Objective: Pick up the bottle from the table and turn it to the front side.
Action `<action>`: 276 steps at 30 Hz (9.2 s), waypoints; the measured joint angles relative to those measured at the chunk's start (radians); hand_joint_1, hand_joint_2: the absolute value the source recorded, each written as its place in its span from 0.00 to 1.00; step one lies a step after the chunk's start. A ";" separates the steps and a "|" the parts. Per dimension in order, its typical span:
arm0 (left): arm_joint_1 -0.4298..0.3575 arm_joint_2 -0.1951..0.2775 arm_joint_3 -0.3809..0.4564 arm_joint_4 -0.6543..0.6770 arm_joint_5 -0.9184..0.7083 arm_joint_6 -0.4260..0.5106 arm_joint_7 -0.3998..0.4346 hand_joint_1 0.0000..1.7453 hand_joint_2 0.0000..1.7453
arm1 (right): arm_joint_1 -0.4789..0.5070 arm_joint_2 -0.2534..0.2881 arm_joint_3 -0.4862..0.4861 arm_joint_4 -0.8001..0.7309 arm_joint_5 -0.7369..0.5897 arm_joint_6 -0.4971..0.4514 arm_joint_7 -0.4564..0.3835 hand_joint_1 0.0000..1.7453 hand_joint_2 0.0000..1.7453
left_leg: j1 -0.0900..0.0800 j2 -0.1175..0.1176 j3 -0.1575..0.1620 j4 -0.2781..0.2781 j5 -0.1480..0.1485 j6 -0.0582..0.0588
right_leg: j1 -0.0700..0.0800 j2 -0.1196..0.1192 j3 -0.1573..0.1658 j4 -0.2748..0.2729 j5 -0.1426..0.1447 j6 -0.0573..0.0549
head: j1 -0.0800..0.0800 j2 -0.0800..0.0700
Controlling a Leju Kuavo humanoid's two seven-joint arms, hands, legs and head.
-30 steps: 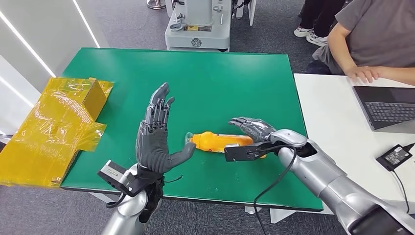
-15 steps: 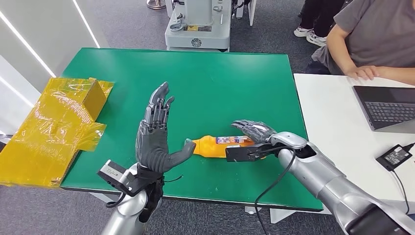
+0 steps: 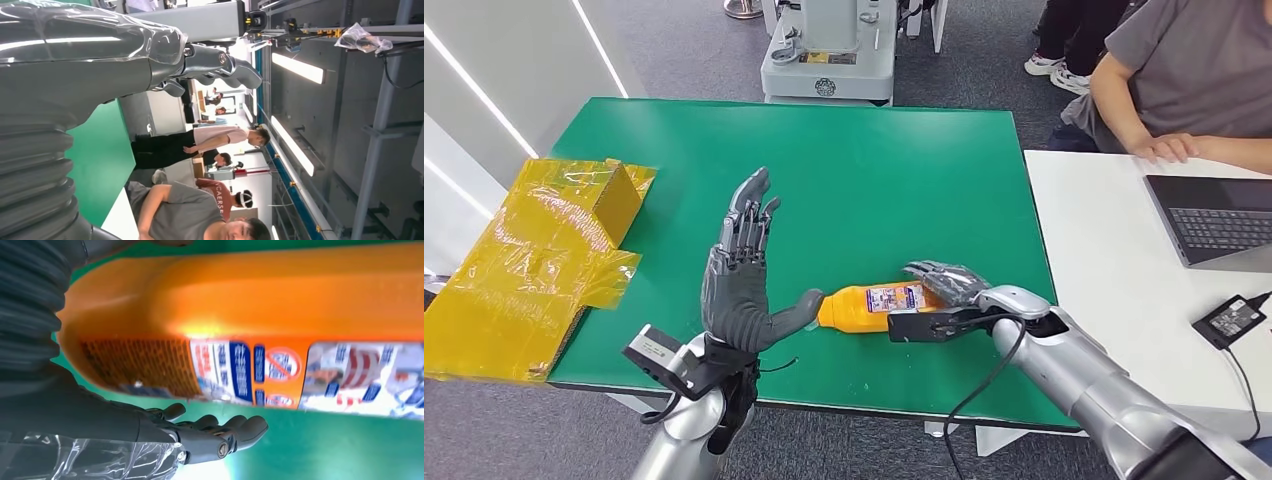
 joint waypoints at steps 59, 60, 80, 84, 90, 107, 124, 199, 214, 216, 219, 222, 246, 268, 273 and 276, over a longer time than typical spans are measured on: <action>0.002 -0.004 0.032 0.000 0.034 0.121 -0.035 0.00 1.00 | 0.316 0.199 -0.400 -0.443 -0.002 -0.718 -0.043 1.00 1.00 | 0.000 0.002 -0.001 -0.001 0.000 0.000 | 0.000 0.001 -0.001 0.000 0.000 0.000 | 0.000 0.000; 0.003 -0.004 0.034 0.001 0.037 0.126 -0.038 0.00 1.00 | 0.335 0.206 -0.406 -0.459 -0.006 -0.735 -0.054 1.00 1.00 | 0.000 0.002 -0.001 -0.001 0.000 0.000 | 0.000 0.001 -0.001 0.000 0.000 0.000 | 0.000 0.000; -0.023 -0.005 0.050 0.036 0.195 -0.085 0.046 0.00 1.00 | 0.502 0.272 -0.409 -0.609 0.112 -0.875 -0.235 1.00 1.00 | 0.000 0.003 0.000 -0.001 -0.001 0.000 | 0.000 0.002 -0.001 0.000 -0.001 0.000 | 0.000 0.000; -0.034 -0.005 0.050 0.054 0.200 -0.118 0.047 0.00 1.00 | 0.507 0.263 -0.390 -0.608 0.140 -0.831 -0.247 1.00 1.00 | 0.000 0.003 0.000 -0.001 -0.001 0.000 | 0.000 0.002 -0.001 0.000 -0.001 0.000 | 0.000 0.000; -0.043 -0.005 0.050 0.071 0.200 -0.148 0.046 0.00 1.00 | 0.507 0.243 -0.380 -0.600 0.226 -0.744 -0.204 1.00 1.00 | 0.000 0.003 0.000 -0.001 -0.001 0.000 | 0.000 0.002 -0.001 0.000 -0.001 0.000 | 0.000 0.000; -0.045 -0.006 0.066 0.092 0.174 -0.181 0.061 0.75 1.00 | 0.512 0.216 -0.388 -0.575 0.275 -0.536 -0.152 1.00 1.00 | 0.000 0.003 0.000 -0.001 -0.001 0.000 | 0.000 0.002 -0.001 0.000 -0.001 0.000 | 0.000 0.000; -0.043 -0.018 0.067 0.093 0.155 -0.208 0.058 1.00 1.00 | 0.520 0.216 -0.403 -0.571 0.280 -0.533 -0.156 1.00 1.00 | 0.000 0.003 -0.001 -0.001 -0.001 0.000 | 0.000 0.002 -0.001 0.000 -0.001 0.000 | 0.000 0.000; -0.335 0.488 0.171 0.144 -0.844 0.154 0.286 1.00 1.00 | 0.814 0.310 -0.442 -1.066 -0.410 -0.421 -0.438 0.00 1.00 | 0.001 0.005 0.001 -0.002 0.000 -0.001 | 0.001 0.005 -0.002 0.001 -0.001 -0.001 | 0.000 0.000; -0.491 0.582 0.090 0.546 -0.927 0.082 0.210 1.00 1.00 | 0.878 0.336 -0.483 -1.065 -0.407 -0.376 -0.455 0.00 1.00 | 0.000 0.006 0.001 -0.002 0.000 -0.001 | 0.000 0.005 -0.002 0.001 -0.001 -0.001 | 0.000 0.000; -0.499 0.583 0.085 0.572 -0.927 0.082 0.207 1.00 1.00 | 0.881 0.337 -0.485 -1.065 -0.407 -0.375 -0.455 0.00 1.00 | 0.000 0.005 0.001 -0.002 0.000 -0.001 | 0.000 0.005 -0.002 0.001 -0.001 -0.001 | 0.000 0.000; -0.507 0.584 0.075 0.600 -0.927 0.082 0.205 1.00 1.00 | 0.883 0.338 -0.488 -1.065 -0.407 -0.375 -0.455 0.00 1.00 | 0.000 0.005 0.001 -0.002 0.000 -0.001 | 0.000 0.005 -0.002 0.001 -0.001 -0.001 | 0.000 0.000; -0.523 0.584 0.066 0.638 -0.924 0.082 0.197 1.00 1.00 | 0.885 0.339 -0.490 -1.065 -0.407 -0.377 -0.455 0.00 1.00 | 0.000 0.005 0.001 -0.002 0.000 -0.001 | 0.000 0.005 -0.002 0.001 -0.001 -0.001 | 0.000 0.000; -0.574 0.582 -0.065 1.101 -1.069 0.126 0.189 1.00 1.00 | 0.905 0.358 -0.489 -1.065 -0.397 -0.391 -0.439 0.00 1.00 | 0.000 0.005 0.000 -0.002 0.000 -0.001 | 0.000 0.005 -0.002 0.001 -0.001 -0.001 | 0.000 0.000; -0.552 0.531 -0.098 1.135 -1.149 0.193 0.191 1.00 1.00 | 0.850 0.359 -0.454 -1.061 -0.393 -0.414 -0.434 0.00 1.00 | 0.001 0.005 0.000 -0.002 0.000 -0.001 | 0.000 0.005 -0.002 0.001 -0.001 -0.001 | 0.000 0.000; -0.552 0.528 -0.099 1.140 -1.149 0.192 0.190 1.00 1.00 | 0.846 0.359 -0.454 -1.056 -0.393 -0.414 -0.435 0.00 1.00 | 0.001 0.005 0.000 -0.002 0.000 -0.001 | 0.000 0.005 -0.002 0.001 -0.001 -0.001 | 0.000 0.000; -0.552 0.528 -0.099 1.141 -1.147 0.191 0.190 0.99 1.00 | 0.844 0.359 -0.454 -1.055 -0.394 -0.413 -0.435 0.00 1.00 | 0.001 0.005 0.000 -0.002 0.000 -0.001 | 0.000 0.005 -0.002 0.001 -0.001 -0.001 | 0.000 0.000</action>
